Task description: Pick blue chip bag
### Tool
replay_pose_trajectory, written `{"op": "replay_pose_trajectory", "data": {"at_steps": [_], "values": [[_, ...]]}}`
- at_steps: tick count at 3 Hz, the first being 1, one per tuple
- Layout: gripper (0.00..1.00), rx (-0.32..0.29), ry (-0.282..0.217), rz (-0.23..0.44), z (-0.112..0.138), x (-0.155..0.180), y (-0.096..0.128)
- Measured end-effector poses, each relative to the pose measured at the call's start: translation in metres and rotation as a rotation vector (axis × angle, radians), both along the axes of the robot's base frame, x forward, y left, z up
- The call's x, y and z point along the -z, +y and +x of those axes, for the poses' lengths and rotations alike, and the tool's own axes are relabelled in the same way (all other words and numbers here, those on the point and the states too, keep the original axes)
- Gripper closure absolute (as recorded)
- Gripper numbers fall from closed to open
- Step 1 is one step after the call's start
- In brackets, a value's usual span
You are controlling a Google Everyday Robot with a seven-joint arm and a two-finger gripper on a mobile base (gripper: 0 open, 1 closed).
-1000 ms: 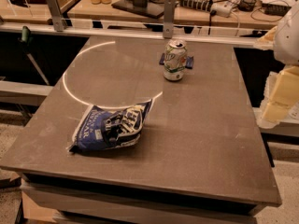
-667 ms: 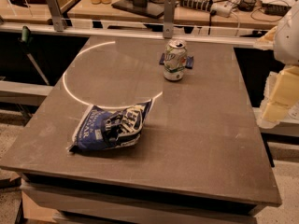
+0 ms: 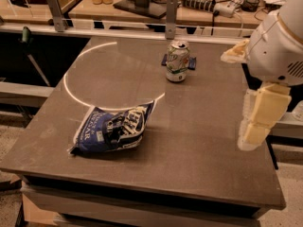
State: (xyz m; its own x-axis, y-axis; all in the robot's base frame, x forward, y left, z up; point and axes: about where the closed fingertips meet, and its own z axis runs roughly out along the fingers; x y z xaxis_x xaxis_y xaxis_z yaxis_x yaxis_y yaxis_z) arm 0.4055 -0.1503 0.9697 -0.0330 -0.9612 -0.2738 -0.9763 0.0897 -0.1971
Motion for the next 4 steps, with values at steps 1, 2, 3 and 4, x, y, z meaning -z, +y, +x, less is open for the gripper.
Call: {"op": "replay_pose_trajectory", "data": {"at_steps": [1, 2, 3, 4], "values": [[0.00, -0.066, 0.025, 0.042, -0.015, 0.017, 0.051], [0.00, -0.080, 0.057, 0.076, -0.018, 0.038, 0.100], [0.00, -0.112, 0.068, 0.092, -0.021, 0.051, 0.145], [0.00, -0.157, 0.079, 0.104, -0.026, 0.058, 0.188]]}}
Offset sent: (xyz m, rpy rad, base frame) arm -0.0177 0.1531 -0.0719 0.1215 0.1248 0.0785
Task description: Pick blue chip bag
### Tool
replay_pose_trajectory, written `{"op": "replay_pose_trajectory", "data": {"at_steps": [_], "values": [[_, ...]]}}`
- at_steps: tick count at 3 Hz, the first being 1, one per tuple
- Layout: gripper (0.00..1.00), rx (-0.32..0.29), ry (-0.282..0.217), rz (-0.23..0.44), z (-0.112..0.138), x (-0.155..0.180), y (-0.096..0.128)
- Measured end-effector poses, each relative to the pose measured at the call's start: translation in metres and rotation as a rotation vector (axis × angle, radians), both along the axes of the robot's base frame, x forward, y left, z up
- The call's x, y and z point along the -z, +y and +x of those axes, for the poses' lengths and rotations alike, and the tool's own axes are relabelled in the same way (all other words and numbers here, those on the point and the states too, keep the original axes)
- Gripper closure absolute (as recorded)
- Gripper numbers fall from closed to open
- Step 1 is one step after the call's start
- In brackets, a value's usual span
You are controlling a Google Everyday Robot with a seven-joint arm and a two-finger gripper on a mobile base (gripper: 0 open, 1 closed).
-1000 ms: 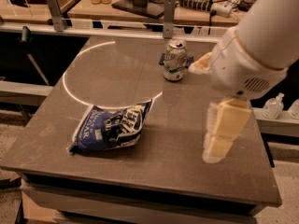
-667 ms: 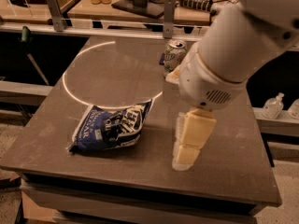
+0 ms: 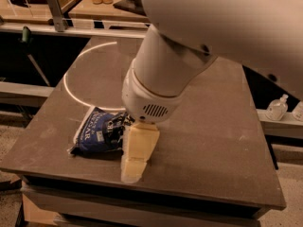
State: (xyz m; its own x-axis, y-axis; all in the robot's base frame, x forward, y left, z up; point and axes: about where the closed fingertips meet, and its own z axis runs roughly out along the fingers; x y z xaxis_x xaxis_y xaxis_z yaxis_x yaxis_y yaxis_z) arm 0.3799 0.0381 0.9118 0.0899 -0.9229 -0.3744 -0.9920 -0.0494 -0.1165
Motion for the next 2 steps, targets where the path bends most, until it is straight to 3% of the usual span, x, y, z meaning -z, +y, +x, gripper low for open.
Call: {"op": "replay_pose_trajectory", "data": {"at_steps": [1, 2], "values": [[0.00, -0.060, -0.028, 0.011, 0.008, 0.004, 0.036], [0.02, -0.146, -0.048, -0.019, 0.032, 0.028, 0.056]]}}
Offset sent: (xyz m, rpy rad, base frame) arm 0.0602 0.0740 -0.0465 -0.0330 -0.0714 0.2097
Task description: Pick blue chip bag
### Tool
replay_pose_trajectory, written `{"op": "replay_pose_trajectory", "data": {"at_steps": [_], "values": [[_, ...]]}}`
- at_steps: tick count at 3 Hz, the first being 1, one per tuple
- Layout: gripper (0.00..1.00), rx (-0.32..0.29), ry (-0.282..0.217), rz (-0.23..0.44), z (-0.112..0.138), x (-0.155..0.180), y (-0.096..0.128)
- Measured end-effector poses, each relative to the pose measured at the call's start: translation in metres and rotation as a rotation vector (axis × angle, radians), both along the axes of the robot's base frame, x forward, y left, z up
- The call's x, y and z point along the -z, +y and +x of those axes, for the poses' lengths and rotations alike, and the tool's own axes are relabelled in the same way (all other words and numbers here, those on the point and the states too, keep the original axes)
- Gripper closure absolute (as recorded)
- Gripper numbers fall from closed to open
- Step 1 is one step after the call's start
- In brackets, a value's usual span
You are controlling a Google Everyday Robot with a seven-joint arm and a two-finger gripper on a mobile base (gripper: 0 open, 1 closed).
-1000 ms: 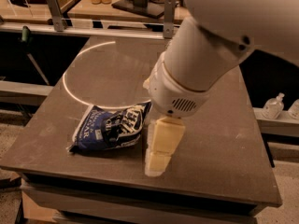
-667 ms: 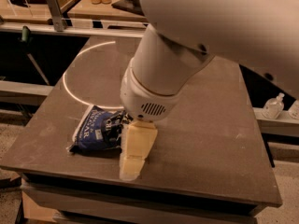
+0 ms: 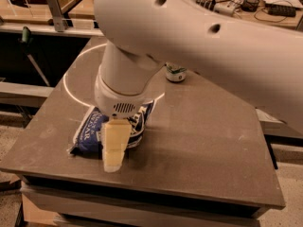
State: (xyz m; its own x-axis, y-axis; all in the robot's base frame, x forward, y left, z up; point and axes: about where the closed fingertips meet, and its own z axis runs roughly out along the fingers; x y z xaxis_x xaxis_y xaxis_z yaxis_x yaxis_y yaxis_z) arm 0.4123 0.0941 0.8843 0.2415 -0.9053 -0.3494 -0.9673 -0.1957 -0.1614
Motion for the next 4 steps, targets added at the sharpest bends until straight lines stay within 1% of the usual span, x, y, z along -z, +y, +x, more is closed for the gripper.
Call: {"op": "replay_pose_trajectory", "data": {"at_steps": [1, 2, 3, 4], "values": [[0.25, -0.055, 0.021, -0.052, 0.006, 0.025, -0.003], [0.56, -0.075, 0.043, -0.058, 0.012, 0.032, -0.016], [0.78, -0.059, 0.051, -0.020, 0.016, 0.019, -0.023], [0.99, 0.026, 0.055, 0.083, 0.036, -0.013, -0.047]]}}
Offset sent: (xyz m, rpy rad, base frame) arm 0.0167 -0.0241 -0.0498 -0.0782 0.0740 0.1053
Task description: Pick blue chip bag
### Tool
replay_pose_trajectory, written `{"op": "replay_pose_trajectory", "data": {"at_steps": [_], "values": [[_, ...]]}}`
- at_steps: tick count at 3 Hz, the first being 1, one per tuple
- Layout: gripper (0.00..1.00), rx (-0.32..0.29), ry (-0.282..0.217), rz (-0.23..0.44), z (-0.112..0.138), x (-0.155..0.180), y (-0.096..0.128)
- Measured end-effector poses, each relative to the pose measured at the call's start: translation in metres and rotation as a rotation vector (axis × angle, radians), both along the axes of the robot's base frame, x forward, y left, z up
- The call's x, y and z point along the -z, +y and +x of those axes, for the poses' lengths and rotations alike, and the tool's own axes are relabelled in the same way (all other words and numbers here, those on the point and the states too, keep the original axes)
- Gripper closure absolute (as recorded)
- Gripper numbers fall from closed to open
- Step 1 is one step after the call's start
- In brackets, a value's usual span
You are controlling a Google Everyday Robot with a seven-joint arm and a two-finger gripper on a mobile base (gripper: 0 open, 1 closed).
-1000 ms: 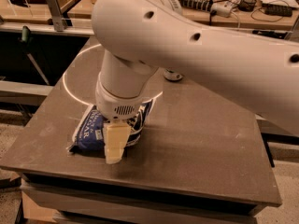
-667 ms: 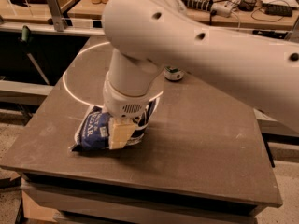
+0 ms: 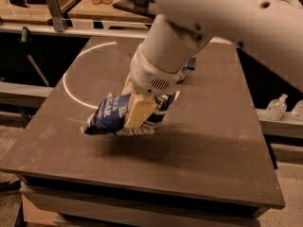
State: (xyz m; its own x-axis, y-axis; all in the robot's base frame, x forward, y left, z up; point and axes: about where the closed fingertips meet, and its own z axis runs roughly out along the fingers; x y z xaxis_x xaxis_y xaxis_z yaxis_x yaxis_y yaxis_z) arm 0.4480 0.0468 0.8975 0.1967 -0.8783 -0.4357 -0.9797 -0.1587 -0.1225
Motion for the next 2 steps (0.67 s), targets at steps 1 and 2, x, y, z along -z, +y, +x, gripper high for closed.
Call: {"op": "replay_pose_trajectory", "data": {"at_steps": [1, 2], "values": [[1.00, 0.037, 0.012, 0.175, 0.0150, -0.0595, -0.0187], [1.00, 0.035, 0.007, 0.182, 0.0149, -0.0631, -0.0167]]}}
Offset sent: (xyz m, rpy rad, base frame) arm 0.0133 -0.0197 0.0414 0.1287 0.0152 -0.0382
